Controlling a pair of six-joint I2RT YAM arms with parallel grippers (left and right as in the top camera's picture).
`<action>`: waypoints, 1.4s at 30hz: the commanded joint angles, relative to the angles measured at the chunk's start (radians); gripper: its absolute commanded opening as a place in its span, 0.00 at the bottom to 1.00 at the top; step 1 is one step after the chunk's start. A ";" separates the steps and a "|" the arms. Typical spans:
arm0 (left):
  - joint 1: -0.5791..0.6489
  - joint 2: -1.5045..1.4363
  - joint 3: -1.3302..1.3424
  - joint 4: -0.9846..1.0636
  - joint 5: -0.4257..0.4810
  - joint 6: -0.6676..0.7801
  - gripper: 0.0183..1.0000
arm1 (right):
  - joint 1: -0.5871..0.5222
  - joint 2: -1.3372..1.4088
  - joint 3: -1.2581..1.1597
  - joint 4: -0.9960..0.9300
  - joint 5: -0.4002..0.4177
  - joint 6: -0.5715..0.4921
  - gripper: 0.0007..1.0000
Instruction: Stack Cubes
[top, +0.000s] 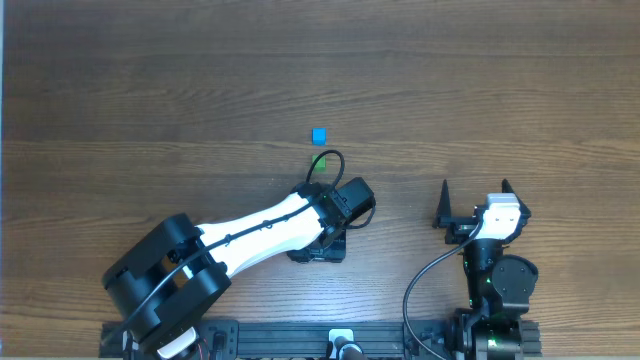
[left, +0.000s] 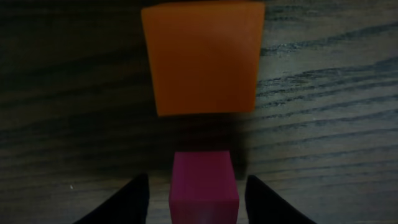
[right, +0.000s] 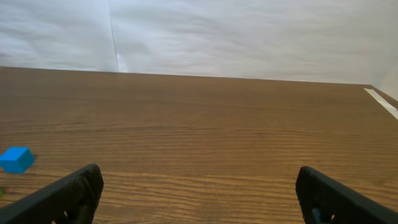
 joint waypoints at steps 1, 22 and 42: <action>-0.005 0.010 -0.008 -0.001 -0.014 0.011 0.44 | -0.005 -0.010 -0.005 -0.003 0.006 0.006 0.99; -0.005 0.010 -0.008 -0.001 -0.019 0.010 0.17 | -0.005 -0.010 -0.005 -0.003 0.006 0.006 0.99; -0.003 -0.029 0.051 -0.060 -0.035 0.007 0.02 | -0.005 -0.010 -0.005 -0.003 0.006 0.006 0.99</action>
